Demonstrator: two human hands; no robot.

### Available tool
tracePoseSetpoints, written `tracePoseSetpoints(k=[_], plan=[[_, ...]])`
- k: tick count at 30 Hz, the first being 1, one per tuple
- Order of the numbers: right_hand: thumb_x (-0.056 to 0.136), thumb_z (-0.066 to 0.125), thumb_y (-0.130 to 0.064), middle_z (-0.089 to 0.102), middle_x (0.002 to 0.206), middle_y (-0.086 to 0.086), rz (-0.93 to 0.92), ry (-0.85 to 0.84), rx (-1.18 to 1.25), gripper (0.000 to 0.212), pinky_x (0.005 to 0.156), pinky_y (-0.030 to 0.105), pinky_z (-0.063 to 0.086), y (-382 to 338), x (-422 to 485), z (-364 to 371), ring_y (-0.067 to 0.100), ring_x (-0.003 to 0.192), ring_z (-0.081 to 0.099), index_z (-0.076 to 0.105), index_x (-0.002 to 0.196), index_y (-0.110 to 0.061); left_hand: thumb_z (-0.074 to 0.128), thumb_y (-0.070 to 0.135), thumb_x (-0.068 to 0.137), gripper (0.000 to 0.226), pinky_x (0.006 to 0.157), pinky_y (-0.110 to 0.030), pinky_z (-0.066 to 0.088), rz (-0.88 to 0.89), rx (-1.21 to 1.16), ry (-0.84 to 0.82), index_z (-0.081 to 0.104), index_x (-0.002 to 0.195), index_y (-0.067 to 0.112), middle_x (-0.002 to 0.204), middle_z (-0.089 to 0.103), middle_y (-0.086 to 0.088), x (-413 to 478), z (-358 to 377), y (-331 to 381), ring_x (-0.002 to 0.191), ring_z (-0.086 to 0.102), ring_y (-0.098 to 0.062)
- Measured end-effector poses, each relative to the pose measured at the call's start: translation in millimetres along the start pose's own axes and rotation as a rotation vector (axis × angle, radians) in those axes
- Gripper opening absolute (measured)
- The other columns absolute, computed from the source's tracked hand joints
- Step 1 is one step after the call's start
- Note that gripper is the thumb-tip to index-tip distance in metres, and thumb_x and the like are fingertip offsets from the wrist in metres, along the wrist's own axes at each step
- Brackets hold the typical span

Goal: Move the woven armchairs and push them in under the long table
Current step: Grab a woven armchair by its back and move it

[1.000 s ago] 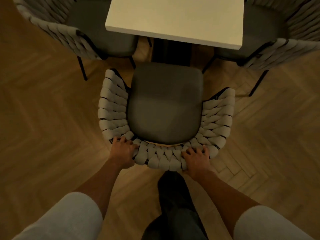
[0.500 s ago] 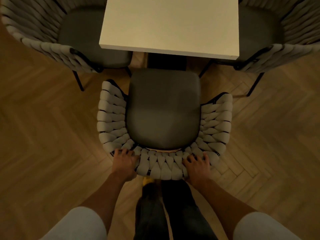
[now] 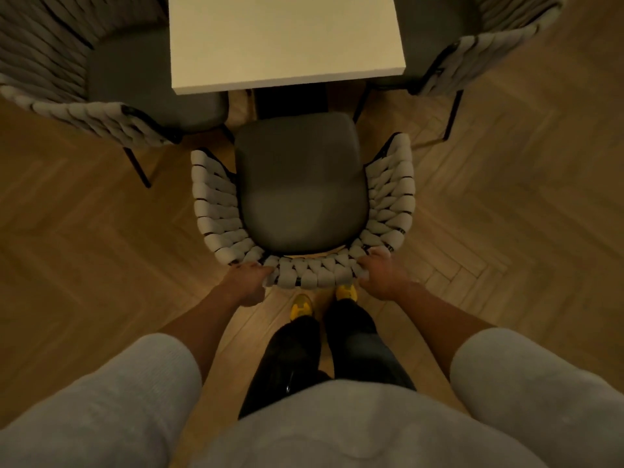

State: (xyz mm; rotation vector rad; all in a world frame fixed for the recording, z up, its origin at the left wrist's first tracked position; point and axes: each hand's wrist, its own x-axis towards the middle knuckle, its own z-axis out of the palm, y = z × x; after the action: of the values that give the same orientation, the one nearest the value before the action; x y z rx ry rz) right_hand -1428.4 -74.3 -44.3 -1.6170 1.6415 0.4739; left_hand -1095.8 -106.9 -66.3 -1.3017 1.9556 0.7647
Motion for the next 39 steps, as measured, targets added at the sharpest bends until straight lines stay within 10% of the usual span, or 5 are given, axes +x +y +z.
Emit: tracePoseSetpoints(k=[5, 15, 28, 39], plan=[[0.098, 0.052, -0.030, 0.060, 0.134, 0.012, 0.087, -0.011, 0.138, 0.034, 0.094, 0.038, 0.051, -13, -32, -7, 0.029, 0.118, 0.058, 0.063, 0.125, -0.014, 0.056, 0.035, 0.095, 0.060, 0.108, -0.038, 0.041, 0.031, -0.002, 0.038, 0.041, 0.151, 0.022, 0.148, 0.050, -0.011, -17, -4, 14, 0.136, 0.046, -0.028], [0.108, 0.046, -0.023, 0.053, 0.146, 0.014, 0.184, 0.087, 0.279, 0.041, 0.102, 0.030, 0.039, 17, -86, -25, 0.029, 0.132, 0.051, 0.048, 0.147, -0.009, 0.049, 0.035, 0.103, 0.045, 0.097, -0.030, 0.043, 0.136, 0.021, -0.078, 0.053, 0.144, 0.017, 0.141, 0.057, -0.009, -14, -41, 46, 0.126, 0.055, -0.026], [0.100, 0.059, -0.035, 0.057, 0.142, 0.014, 0.350, 0.232, 0.545, 0.049, 0.102, 0.039, 0.047, 192, -94, -37, 0.032, 0.127, 0.056, 0.054, 0.144, -0.013, 0.046, 0.034, 0.099, 0.043, 0.091, -0.034, 0.046, 0.302, 0.152, -0.112, 0.057, 0.139, 0.021, 0.138, 0.061, -0.008, 70, -138, 228, 0.120, 0.058, -0.027], [0.100, 0.061, -0.037, 0.050, 0.152, 0.012, 0.374, 0.217, 0.553, 0.059, 0.110, 0.036, 0.042, 381, -101, -95, 0.029, 0.137, 0.050, 0.047, 0.150, -0.012, 0.048, 0.036, 0.106, 0.049, 0.115, -0.032, 0.034, 0.224, -0.006, -0.131, 0.047, 0.151, 0.017, 0.156, 0.045, -0.005, 129, -196, 377, 0.143, 0.042, -0.024]])
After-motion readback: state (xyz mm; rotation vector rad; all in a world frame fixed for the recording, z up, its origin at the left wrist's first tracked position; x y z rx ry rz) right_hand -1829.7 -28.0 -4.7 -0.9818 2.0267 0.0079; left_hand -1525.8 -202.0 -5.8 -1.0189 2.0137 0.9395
